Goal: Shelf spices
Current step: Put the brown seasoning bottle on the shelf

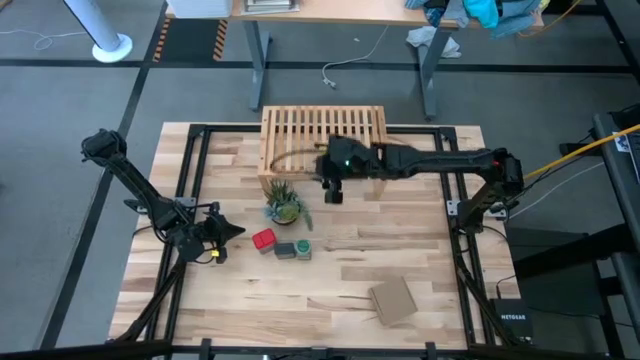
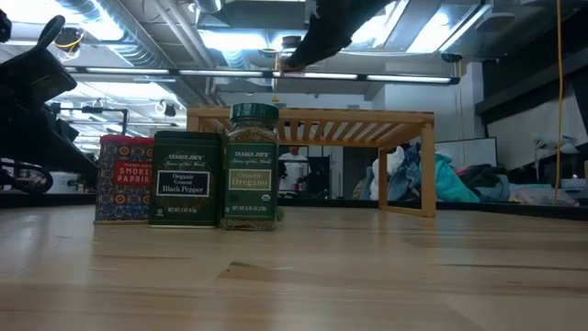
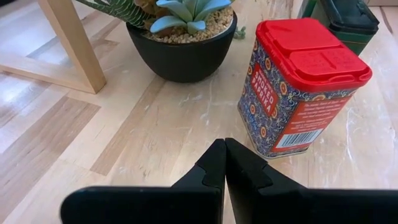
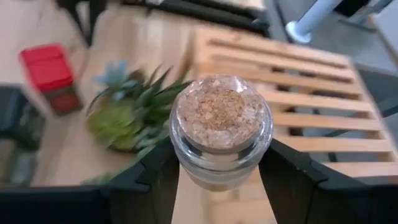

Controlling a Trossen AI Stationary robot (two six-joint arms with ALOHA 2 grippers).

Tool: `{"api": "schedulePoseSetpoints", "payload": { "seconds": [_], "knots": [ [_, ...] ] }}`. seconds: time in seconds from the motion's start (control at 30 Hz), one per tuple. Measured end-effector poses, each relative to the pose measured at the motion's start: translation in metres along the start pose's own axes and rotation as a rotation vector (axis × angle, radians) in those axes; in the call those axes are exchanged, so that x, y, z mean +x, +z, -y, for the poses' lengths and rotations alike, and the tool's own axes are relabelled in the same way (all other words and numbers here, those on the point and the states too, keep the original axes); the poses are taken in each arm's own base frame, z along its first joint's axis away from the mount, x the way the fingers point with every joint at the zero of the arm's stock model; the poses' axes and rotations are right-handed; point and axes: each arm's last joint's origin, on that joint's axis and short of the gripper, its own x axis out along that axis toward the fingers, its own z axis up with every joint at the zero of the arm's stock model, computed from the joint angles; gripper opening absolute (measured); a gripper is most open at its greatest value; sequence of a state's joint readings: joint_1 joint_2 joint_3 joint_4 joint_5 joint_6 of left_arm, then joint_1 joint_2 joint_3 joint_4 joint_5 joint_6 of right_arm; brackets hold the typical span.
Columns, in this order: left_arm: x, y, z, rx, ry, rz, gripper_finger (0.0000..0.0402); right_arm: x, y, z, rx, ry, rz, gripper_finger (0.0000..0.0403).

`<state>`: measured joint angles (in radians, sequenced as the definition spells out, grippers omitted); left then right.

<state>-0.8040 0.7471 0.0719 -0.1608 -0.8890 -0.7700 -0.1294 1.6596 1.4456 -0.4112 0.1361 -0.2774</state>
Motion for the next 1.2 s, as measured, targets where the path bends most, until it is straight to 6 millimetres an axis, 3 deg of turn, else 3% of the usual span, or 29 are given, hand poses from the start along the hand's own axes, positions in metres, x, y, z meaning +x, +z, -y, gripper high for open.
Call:
{"api": "schedulePoseSetpoints", "payload": {
  "seconds": [0.33, 0.47, 0.83, 1.2],
  "knots": [
    [0.000, 0.000, 0.000, 0.000, 0.000, 0.000, 0.0003, 0.005, 0.009, 0.041, 0.048, 0.078, 0.264, 0.0194],
    [0.000, 0.000, 0.000, 0.000, 0.000, 0.000, 0.0003, 0.011, 0.013, 0.041, 0.036, 0.100, 0.323, 0.0194],
    [0.000, 0.000, 0.000, 0.002, 0.001, 0.000, 0.0003, 0.062, -0.002, 0.036, 0.007, 0.133, 0.318, 0.0194],
    [0.000, 0.000, 0.000, 0.004, 0.002, -0.002, 0.0003, 0.084, -0.021, 0.058, 0.088, 0.183, 0.325, 0.0195]
  ]
}}
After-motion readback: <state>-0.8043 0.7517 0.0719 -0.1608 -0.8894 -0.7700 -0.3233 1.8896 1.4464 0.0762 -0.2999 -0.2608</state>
